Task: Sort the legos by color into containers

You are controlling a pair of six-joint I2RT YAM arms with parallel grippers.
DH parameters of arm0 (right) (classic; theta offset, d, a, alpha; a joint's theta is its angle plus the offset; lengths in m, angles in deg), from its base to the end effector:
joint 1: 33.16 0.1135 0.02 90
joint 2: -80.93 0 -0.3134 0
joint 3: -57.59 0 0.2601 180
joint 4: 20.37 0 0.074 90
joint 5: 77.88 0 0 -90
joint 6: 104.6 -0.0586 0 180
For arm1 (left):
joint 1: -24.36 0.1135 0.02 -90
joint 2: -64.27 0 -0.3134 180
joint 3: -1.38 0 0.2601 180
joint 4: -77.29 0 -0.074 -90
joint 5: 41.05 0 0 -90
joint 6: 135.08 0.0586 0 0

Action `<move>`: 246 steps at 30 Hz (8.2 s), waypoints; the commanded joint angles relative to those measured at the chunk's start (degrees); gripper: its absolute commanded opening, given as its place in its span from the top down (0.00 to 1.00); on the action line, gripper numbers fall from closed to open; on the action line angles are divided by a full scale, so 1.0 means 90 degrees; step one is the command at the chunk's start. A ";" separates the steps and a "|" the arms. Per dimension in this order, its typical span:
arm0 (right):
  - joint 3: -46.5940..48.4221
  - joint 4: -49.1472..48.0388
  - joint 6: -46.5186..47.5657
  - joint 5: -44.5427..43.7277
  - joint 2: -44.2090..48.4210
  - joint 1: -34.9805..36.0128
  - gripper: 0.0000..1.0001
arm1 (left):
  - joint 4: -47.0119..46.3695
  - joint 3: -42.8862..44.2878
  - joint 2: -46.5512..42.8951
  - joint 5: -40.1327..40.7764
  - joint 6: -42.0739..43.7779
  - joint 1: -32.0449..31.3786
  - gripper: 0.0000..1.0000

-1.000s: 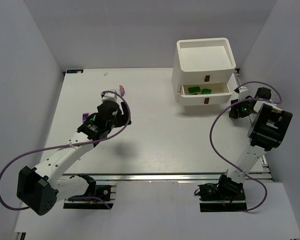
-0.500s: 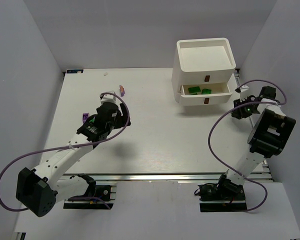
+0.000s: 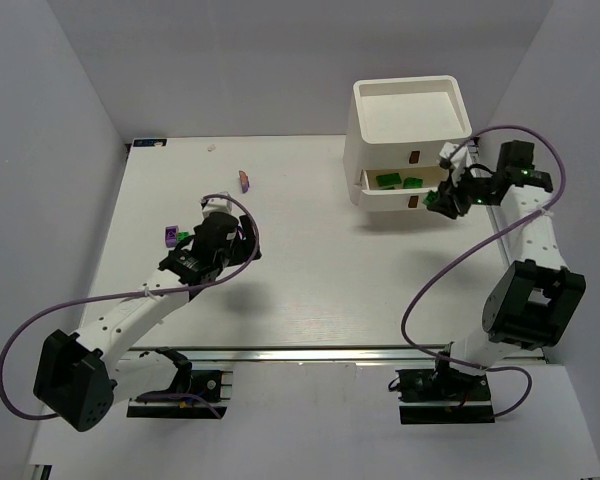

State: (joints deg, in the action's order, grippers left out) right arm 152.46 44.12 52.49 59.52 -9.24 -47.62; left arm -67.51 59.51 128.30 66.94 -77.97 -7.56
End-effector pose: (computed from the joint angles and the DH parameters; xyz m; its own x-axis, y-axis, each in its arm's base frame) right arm 0.3374 -0.0425 0.3500 -0.1511 -0.6049 -0.7818 -0.8446 0.4899 -0.2158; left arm 0.2126 -0.1111 0.2832 -0.6343 -0.2133 -0.7430 -0.0466 0.9700 -0.2387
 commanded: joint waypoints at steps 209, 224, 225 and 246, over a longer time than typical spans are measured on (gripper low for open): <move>-0.1687 -0.5264 -0.6898 -0.1506 0.1552 0.0610 1.00 | -0.3787 0.7623 0.7487 -0.2869 0.2824 -0.0956 0.30; -0.0557 -0.4660 -0.7248 -0.1782 0.1201 0.0132 0.64 | -0.3798 0.4439 0.4011 -0.2548 0.2249 -0.0692 0.29; -0.0419 -0.4591 -0.7404 -0.1645 0.1123 0.0093 0.62 | -0.3584 0.4176 0.3767 -0.2334 0.2151 -0.0691 0.29; 0.2970 -0.4415 -0.8050 -0.3314 -0.1933 -0.0083 0.45 | -0.1180 0.0844 -0.0356 0.0246 0.0617 -0.0437 0.04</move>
State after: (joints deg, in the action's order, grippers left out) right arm 174.63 6.44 -21.28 32.24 -24.21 -48.25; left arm -80.73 67.95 127.98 65.85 -70.76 -11.73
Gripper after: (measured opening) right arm 0.546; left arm 0.956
